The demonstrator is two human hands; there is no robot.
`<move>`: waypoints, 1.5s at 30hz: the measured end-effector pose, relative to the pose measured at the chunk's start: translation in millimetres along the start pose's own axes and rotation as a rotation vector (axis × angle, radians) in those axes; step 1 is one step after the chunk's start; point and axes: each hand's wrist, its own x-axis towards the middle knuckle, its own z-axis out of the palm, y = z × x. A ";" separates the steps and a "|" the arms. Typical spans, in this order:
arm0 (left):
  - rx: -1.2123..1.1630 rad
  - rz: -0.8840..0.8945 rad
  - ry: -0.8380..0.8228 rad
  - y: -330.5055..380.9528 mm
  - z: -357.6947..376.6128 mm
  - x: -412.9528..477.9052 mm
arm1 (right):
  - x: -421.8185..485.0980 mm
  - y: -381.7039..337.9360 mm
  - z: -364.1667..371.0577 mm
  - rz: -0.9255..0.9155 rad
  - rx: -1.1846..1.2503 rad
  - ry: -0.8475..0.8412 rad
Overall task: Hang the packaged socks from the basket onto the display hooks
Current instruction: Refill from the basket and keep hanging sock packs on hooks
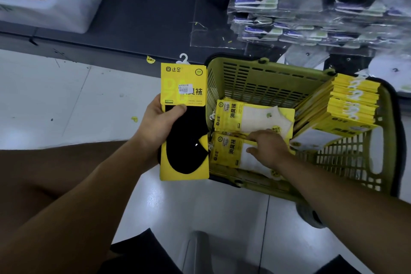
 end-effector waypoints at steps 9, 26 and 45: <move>0.027 -0.012 0.014 2.1 1.1 -1.7 | 7.0 5.6 -1.9 0.033 0.228 -0.094; 0.145 0.044 0.034 28.1 24.4 -5.1 | -29.7 -39.4 -155.2 0.015 1.635 -0.080; -0.073 -0.021 -0.052 14.8 12.4 -4.4 | 27.9 -13.7 -77.2 0.145 0.406 0.202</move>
